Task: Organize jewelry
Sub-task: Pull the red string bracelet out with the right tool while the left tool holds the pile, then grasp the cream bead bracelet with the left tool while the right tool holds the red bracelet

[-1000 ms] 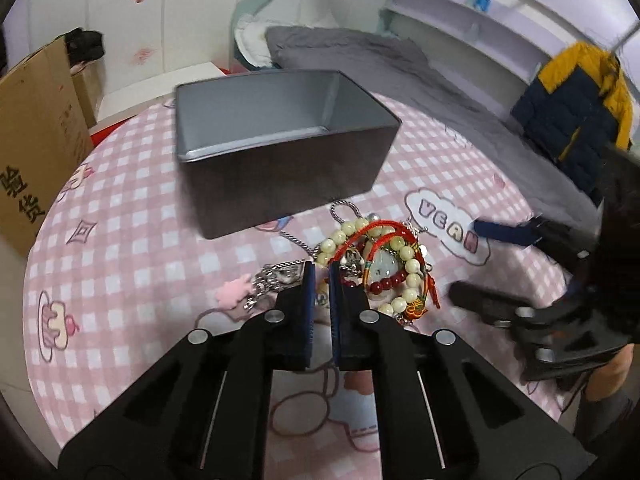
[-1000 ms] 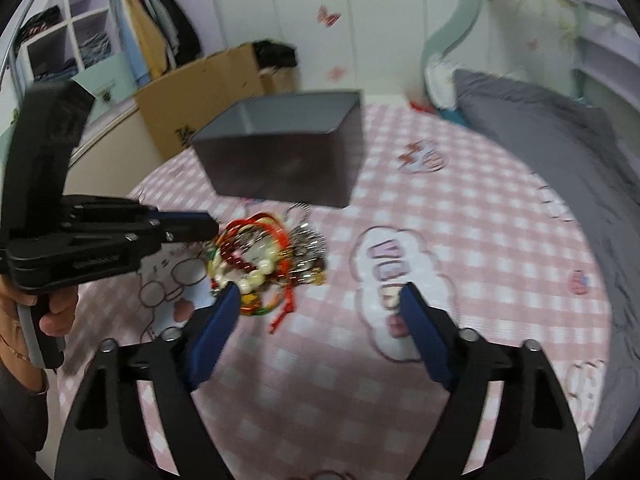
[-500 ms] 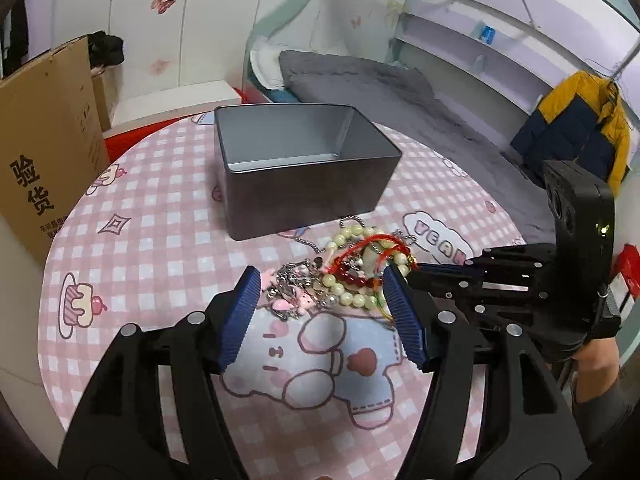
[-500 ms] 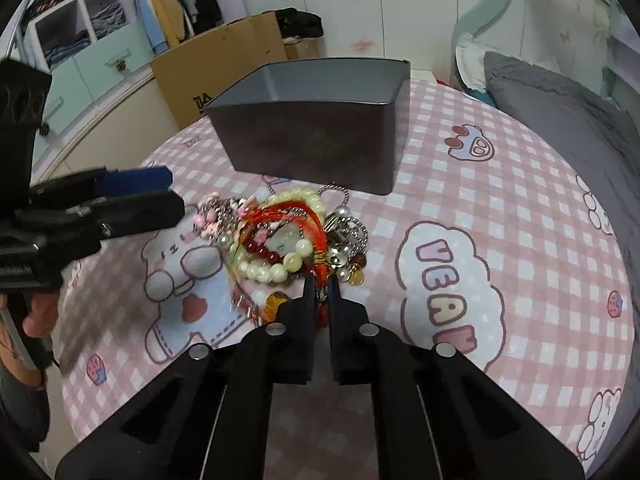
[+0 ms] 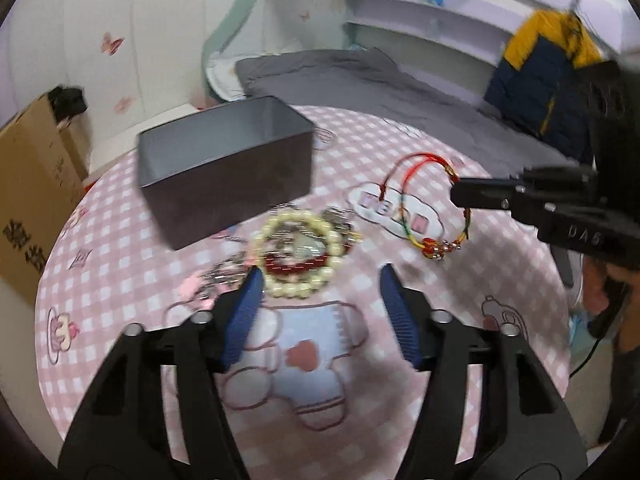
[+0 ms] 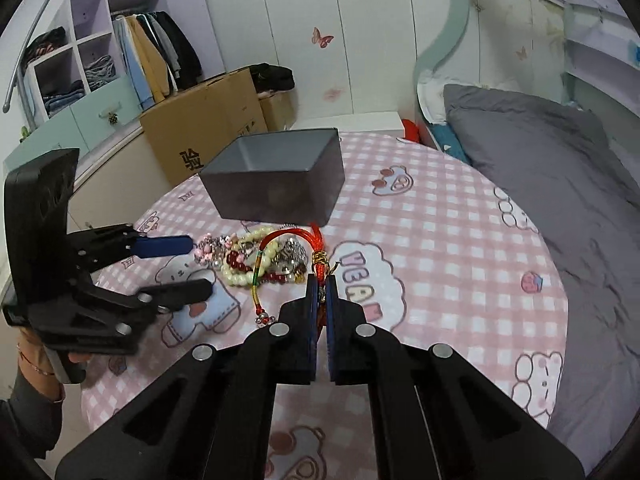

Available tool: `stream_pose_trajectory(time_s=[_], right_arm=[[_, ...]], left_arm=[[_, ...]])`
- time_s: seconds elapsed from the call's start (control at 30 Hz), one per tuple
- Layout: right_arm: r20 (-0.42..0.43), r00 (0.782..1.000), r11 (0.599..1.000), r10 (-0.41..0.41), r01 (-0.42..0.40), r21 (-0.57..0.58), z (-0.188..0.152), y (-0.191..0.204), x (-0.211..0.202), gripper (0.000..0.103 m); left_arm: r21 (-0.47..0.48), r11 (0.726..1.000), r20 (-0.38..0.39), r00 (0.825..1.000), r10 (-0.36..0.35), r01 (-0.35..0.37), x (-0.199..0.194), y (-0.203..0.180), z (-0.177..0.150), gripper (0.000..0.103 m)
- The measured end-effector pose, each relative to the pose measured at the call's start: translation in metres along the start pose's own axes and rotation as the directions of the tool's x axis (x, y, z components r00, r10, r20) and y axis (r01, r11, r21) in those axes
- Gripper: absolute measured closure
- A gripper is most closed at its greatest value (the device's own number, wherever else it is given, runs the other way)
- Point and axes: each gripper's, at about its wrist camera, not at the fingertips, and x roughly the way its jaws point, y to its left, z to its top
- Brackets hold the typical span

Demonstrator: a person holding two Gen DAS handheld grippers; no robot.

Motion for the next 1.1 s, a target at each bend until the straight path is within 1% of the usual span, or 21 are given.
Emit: stream_pose_trajectory(time_s=[0.03,0.1,0.17,0.23,0.3,0.37,0.4,0.43,0.47,0.53,0.67,0.7,0.77,0.83,0.9,1.0,1.07,1.1], right_arm=[[-0.002,1.000,1.000,0.004,-0.004,0.004,-0.001,-0.001,0.000,0.101],[-0.009,1.000,1.000,0.006,-0.006,0.007,-0.005,-0.002,0.003,0.101],[-0.012,1.000,1.000,0.013,-0.013,0.013,-0.009,-0.003,0.004,0.101],[-0.017,1.000,1.000,0.019,-0.018,0.017,-0.012,-0.006,0.005,0.101],[-0.019,1.000,0.999,0.025,-0.025,0.020,-0.013,-0.007,0.006,0.101],[-0.020,0.999,0.999,0.033,-0.032,0.021,-0.015,-0.007,0.006,0.101],[-0.020,0.999,0.999,0.035,-0.034,0.020,-0.015,-0.007,0.006,0.101],[-0.019,0.999,0.999,0.037,-0.037,0.020,-0.014,-0.007,0.006,0.101],[-0.017,0.999,0.999,0.041,-0.041,0.019,-0.014,-0.007,0.006,0.101],[-0.014,0.999,0.999,0.049,-0.049,0.014,-0.011,-0.005,0.005,0.101],[-0.004,0.998,0.998,0.058,-0.058,0.004,-0.005,-0.001,0.001,0.101],[0.000,0.998,0.998,0.056,-0.056,0.002,-0.004,0.000,0.000,0.101],[0.007,0.998,0.998,0.059,-0.059,-0.002,-0.001,0.002,-0.002,0.101],[0.008,0.998,0.998,0.063,-0.063,-0.003,0.002,0.004,-0.002,0.101],[0.012,0.998,0.998,0.068,-0.068,-0.004,0.005,0.005,-0.004,0.101],[0.022,0.996,0.996,0.085,-0.085,-0.004,0.011,0.009,-0.007,0.101],[0.031,0.995,0.996,0.094,-0.094,-0.009,0.017,0.013,-0.008,0.101],[0.034,0.994,0.995,0.100,-0.100,-0.012,0.021,0.016,-0.007,0.101]], left_arm=[[0.011,1.000,-0.007,1.000,0.002,-0.002,0.004,-0.005,0.001,0.058],[0.037,0.999,-0.023,1.000,0.008,-0.008,0.012,-0.013,0.003,0.062],[0.040,0.999,-0.035,0.999,0.021,-0.020,0.018,-0.013,0.005,0.066],[0.042,0.998,-0.047,0.998,0.053,-0.051,0.025,-0.013,0.008,0.068],[0.041,0.997,-0.062,0.996,0.068,-0.065,0.032,-0.013,0.010,0.069],[0.058,0.994,-0.064,0.993,0.095,-0.092,0.033,-0.015,0.012,0.076],[0.061,0.993,-0.063,0.993,0.104,-0.101,0.033,-0.015,0.013,0.086],[0.052,0.995,-0.066,0.994,0.090,-0.087,0.032,-0.014,0.015,0.094],[0.033,0.998,-0.071,0.996,0.056,-0.053,0.031,-0.012,0.015,0.094],[0.023,0.999,-0.061,0.997,0.047,-0.045,0.026,-0.009,0.015,0.094],[-0.024,1.000,-0.060,0.998,-0.005,0.004,0.020,0.000,0.013,0.094],[-0.032,0.999,-0.057,0.998,0.000,-0.002,0.019,0.002,0.012,0.094],[-0.039,0.999,-0.045,0.999,-0.022,0.021,0.014,0.003,0.011,0.094],[-0.054,0.998,-0.013,0.999,-0.038,0.037,0.003,0.007,0.012,0.094],[-0.089,0.993,0.029,0.997,-0.071,0.073,-0.011,0.016,0.016,0.094],[-0.140,0.981,0.099,0.988,-0.120,0.133,-0.036,0.032,0.022,0.094],[-0.153,0.975,0.130,0.981,-0.142,0.161,-0.046,0.037,0.025,0.095],[-0.158,0.972,0.154,0.977,-0.147,0.171,-0.054,0.041,0.027,0.097]])
